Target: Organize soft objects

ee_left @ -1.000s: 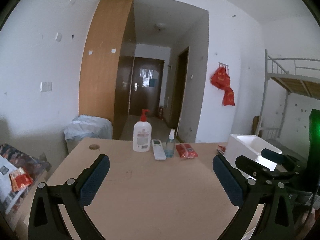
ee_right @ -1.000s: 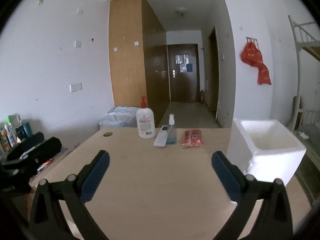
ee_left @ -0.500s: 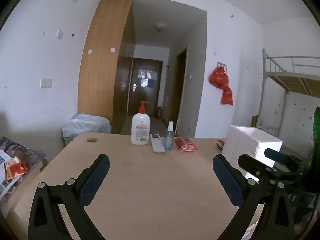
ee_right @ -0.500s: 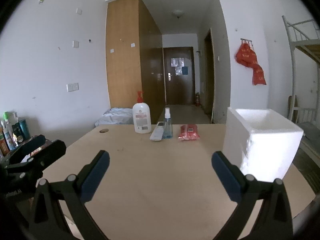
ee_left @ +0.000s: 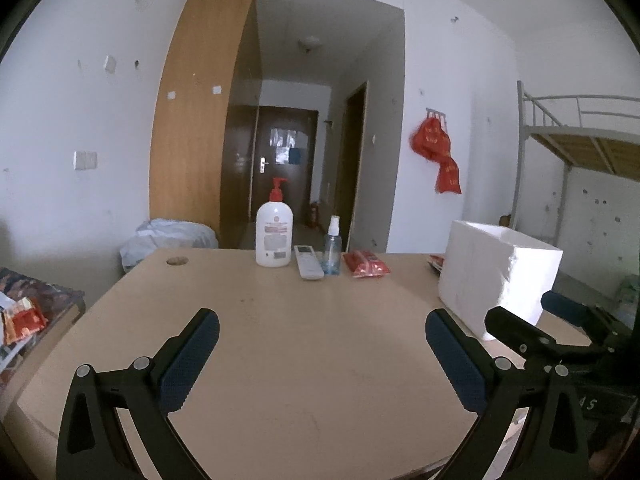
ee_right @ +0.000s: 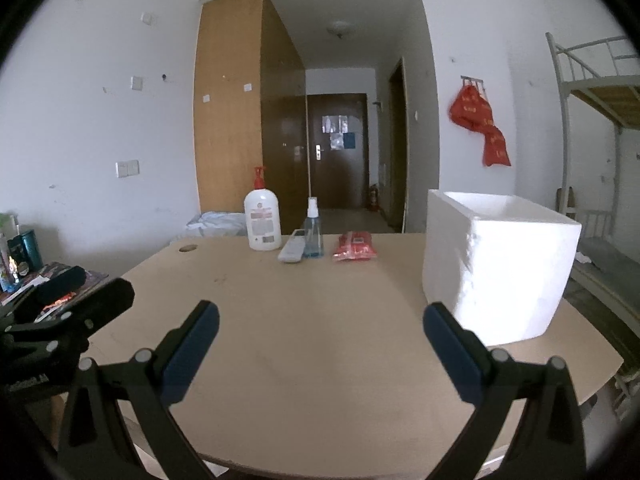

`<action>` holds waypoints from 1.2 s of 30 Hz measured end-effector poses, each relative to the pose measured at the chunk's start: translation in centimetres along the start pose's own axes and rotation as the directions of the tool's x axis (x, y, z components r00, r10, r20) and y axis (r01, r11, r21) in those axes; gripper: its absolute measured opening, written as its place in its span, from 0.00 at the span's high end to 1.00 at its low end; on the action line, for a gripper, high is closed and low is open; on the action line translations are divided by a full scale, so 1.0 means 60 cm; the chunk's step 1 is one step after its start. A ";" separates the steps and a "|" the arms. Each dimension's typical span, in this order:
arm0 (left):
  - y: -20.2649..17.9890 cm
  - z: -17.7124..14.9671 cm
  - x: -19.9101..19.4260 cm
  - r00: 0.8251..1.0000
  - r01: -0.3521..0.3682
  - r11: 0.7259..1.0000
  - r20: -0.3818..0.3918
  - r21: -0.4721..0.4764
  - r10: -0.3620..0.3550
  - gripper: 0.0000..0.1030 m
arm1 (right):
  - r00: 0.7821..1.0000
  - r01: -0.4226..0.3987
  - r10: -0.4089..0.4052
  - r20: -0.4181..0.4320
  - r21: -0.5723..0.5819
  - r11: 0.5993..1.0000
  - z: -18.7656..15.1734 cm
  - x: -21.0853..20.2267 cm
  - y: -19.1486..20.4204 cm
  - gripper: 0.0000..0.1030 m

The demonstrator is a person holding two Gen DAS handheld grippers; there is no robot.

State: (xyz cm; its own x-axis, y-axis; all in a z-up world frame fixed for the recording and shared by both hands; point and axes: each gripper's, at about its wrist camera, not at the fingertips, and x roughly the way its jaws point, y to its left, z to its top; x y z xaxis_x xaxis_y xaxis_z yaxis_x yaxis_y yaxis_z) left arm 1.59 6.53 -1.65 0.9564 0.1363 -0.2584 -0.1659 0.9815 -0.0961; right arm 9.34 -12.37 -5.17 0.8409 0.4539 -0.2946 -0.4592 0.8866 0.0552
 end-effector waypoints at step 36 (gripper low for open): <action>-0.010 -0.002 -0.028 0.998 0.054 0.998 0.016 -0.012 -0.054 0.00 | 0.996 0.087 -0.086 0.011 -0.003 0.996 0.007 -0.033 -0.009 0.00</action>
State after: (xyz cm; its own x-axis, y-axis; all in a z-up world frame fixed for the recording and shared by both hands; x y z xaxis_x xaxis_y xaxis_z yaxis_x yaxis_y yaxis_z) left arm 0.02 5.71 -1.30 0.9677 0.0854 -0.2371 -0.1167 0.9857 -0.1213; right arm 8.06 -13.71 -4.24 0.8806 0.3765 -0.2878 -0.3855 0.9223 0.0270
